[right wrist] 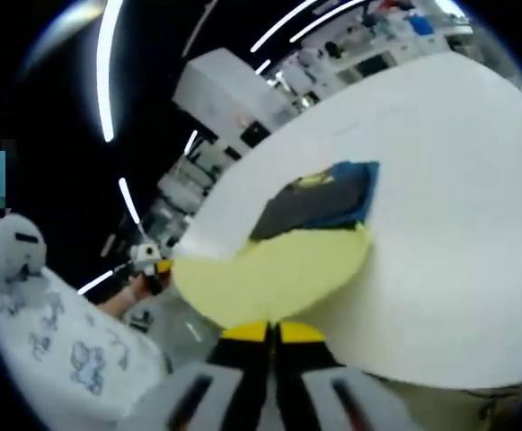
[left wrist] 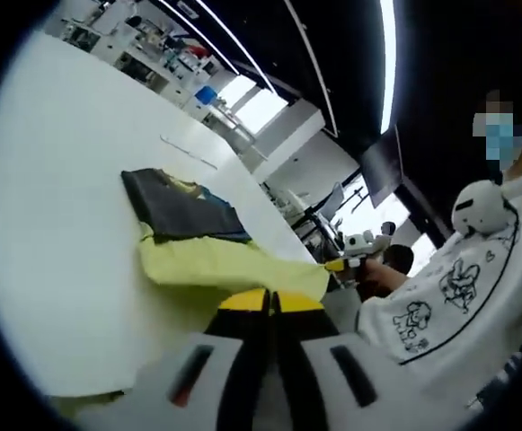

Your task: Fold the garment on the visible template until the final outline fits inside the template.

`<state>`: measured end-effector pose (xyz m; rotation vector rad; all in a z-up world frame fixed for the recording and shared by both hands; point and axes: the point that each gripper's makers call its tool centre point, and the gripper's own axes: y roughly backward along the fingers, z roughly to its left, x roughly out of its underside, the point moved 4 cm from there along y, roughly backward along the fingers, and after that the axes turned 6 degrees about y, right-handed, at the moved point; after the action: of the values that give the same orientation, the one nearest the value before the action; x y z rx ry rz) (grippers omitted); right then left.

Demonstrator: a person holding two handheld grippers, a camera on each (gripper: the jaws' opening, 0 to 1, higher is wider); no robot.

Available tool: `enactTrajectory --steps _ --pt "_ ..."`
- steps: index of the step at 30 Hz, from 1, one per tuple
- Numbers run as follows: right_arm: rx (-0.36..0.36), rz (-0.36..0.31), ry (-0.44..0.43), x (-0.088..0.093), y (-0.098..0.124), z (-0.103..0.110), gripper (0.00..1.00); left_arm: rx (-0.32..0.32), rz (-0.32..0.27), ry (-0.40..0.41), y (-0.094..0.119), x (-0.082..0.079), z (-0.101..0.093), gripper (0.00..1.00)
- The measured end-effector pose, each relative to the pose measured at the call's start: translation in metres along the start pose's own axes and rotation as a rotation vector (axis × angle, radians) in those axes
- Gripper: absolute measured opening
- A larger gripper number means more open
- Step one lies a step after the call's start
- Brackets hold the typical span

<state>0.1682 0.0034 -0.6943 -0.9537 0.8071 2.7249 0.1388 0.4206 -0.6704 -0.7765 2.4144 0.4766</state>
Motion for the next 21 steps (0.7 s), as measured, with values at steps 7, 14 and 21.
enactTrajectory --steps 7,14,21 --pt "0.018 -0.022 0.042 -0.03 -0.027 -0.003 0.0 -0.064 -0.059 -0.035 -0.029 -0.034 0.03 0.0" --pt "0.043 -0.11 0.03 -0.086 -0.05 -0.032 0.0 -0.128 -0.117 -0.032 -0.058 -0.067 0.065 0.0" --pt "0.086 -0.155 0.037 -0.125 -0.064 -0.066 0.0 -0.165 -0.142 -0.015 -0.083 -0.088 0.081 0.0"
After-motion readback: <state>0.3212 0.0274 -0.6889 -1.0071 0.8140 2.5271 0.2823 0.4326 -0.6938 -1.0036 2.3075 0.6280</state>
